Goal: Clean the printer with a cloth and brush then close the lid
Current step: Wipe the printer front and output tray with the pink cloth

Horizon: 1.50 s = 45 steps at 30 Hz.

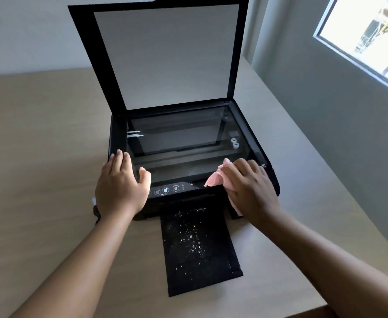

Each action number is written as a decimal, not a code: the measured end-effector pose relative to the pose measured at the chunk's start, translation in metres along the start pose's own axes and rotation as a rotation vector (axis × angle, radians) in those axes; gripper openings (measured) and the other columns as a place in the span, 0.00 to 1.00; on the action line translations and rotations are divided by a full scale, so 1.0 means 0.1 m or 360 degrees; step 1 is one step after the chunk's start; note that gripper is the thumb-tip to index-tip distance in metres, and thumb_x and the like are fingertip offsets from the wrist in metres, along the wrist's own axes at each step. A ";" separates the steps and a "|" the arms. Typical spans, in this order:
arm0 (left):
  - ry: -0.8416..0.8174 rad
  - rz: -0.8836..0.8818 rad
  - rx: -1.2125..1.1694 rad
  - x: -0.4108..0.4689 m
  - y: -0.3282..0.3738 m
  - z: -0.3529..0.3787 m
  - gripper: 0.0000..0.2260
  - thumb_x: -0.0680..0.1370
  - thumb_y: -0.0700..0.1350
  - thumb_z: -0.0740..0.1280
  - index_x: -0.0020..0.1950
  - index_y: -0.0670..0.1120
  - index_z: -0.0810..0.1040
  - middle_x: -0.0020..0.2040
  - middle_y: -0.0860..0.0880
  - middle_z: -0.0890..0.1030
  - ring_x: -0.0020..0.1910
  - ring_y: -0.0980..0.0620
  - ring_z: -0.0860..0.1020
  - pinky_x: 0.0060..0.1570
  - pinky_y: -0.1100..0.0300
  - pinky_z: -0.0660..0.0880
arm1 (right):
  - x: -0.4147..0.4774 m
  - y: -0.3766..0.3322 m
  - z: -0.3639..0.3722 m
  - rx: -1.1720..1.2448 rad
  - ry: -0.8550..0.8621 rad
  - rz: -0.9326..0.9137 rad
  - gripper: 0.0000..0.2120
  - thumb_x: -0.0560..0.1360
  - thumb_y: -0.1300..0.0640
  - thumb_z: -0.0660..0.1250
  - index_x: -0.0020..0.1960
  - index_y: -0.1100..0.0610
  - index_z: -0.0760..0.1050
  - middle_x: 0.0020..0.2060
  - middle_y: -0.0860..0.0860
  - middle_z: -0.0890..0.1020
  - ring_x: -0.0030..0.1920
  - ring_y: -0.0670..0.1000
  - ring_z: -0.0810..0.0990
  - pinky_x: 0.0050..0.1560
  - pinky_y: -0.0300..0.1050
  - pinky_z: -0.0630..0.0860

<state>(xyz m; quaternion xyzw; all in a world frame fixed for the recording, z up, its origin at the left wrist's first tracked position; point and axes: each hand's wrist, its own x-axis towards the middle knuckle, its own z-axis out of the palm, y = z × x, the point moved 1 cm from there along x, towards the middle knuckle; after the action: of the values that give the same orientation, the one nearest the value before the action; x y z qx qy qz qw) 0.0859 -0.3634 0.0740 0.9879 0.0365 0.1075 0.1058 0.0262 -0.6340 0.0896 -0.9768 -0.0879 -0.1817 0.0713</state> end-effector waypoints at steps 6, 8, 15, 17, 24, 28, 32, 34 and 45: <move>0.0012 -0.0002 -0.0013 0.00 0.00 0.00 0.33 0.74 0.55 0.50 0.73 0.37 0.67 0.75 0.40 0.66 0.74 0.43 0.63 0.74 0.50 0.58 | 0.01 0.28 -0.14 -0.0102 0.0160 0.0271 0.17 0.75 0.51 0.56 0.58 0.55 0.76 0.49 0.54 0.78 0.47 0.62 0.75 0.46 0.53 0.73; 0.0007 -0.0007 -0.0019 0.00 0.00 0.00 0.33 0.74 0.56 0.50 0.73 0.37 0.67 0.75 0.40 0.66 0.74 0.43 0.63 0.74 0.49 0.58 | -0.04 0.35 -0.02 -0.0033 0.0111 0.0429 0.14 0.75 0.51 0.59 0.55 0.53 0.77 0.50 0.54 0.79 0.47 0.63 0.74 0.46 0.54 0.73; -0.0008 0.0005 -0.0023 0.00 0.02 -0.01 0.33 0.74 0.56 0.50 0.73 0.37 0.67 0.75 0.40 0.65 0.74 0.43 0.63 0.74 0.49 0.58 | -0.11 0.10 0.08 -0.0007 -0.0014 -0.0079 0.14 0.77 0.45 0.59 0.56 0.50 0.76 0.49 0.49 0.77 0.48 0.56 0.73 0.48 0.53 0.73; -0.0004 0.0002 -0.0031 -0.01 0.03 -0.01 0.33 0.74 0.55 0.50 0.73 0.37 0.68 0.75 0.40 0.66 0.74 0.43 0.63 0.74 0.49 0.58 | -0.15 0.33 0.08 0.0051 -0.0007 -0.0083 0.11 0.78 0.48 0.59 0.57 0.48 0.75 0.52 0.51 0.78 0.48 0.57 0.74 0.50 0.55 0.74; -0.0021 0.0000 -0.0039 0.01 0.03 0.00 0.33 0.74 0.56 0.50 0.73 0.38 0.67 0.75 0.41 0.65 0.75 0.44 0.62 0.74 0.50 0.57 | -0.02 -0.10 0.19 -0.0033 0.0093 0.0417 0.15 0.73 0.48 0.60 0.57 0.52 0.76 0.48 0.52 0.76 0.48 0.58 0.73 0.47 0.56 0.75; -0.0025 0.0008 -0.0049 0.00 0.03 -0.02 0.33 0.75 0.56 0.50 0.74 0.38 0.66 0.76 0.41 0.64 0.75 0.45 0.62 0.75 0.51 0.56 | -0.14 -0.01 0.13 0.0061 0.0277 -0.0039 0.15 0.81 0.45 0.54 0.57 0.51 0.75 0.47 0.49 0.79 0.46 0.56 0.75 0.46 0.53 0.75; -0.0013 0.0004 -0.0055 -0.01 0.03 -0.03 0.33 0.75 0.56 0.51 0.74 0.39 0.66 0.76 0.42 0.64 0.75 0.45 0.61 0.75 0.52 0.55 | -0.22 0.34 0.12 -0.0075 0.0252 -0.0018 0.13 0.78 0.46 0.62 0.58 0.49 0.78 0.52 0.50 0.79 0.51 0.58 0.75 0.50 0.53 0.71; -0.0018 0.0002 -0.0053 0.00 0.02 -0.03 0.33 0.75 0.56 0.50 0.74 0.39 0.65 0.76 0.42 0.64 0.76 0.46 0.61 0.75 0.53 0.54 | -0.23 0.31 0.17 -0.0086 0.0307 0.0256 0.13 0.75 0.45 0.64 0.57 0.49 0.78 0.52 0.51 0.78 0.53 0.59 0.73 0.51 0.53 0.67; -0.0020 -0.0026 -0.0007 -0.01 0.03 -0.04 0.33 0.75 0.57 0.50 0.75 0.40 0.65 0.77 0.44 0.63 0.75 0.46 0.61 0.74 0.51 0.57 | -0.41 0.53 0.14 0.0103 0.0307 0.0073 0.19 0.75 0.51 0.64 0.65 0.52 0.75 0.56 0.53 0.77 0.58 0.60 0.73 0.58 0.55 0.70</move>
<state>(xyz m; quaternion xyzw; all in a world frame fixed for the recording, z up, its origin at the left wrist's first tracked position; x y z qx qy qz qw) 0.0840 -0.3658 0.0788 0.9880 0.0437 0.1005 0.1091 0.0042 -0.6888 0.0560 -0.9537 -0.0641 -0.2703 0.1150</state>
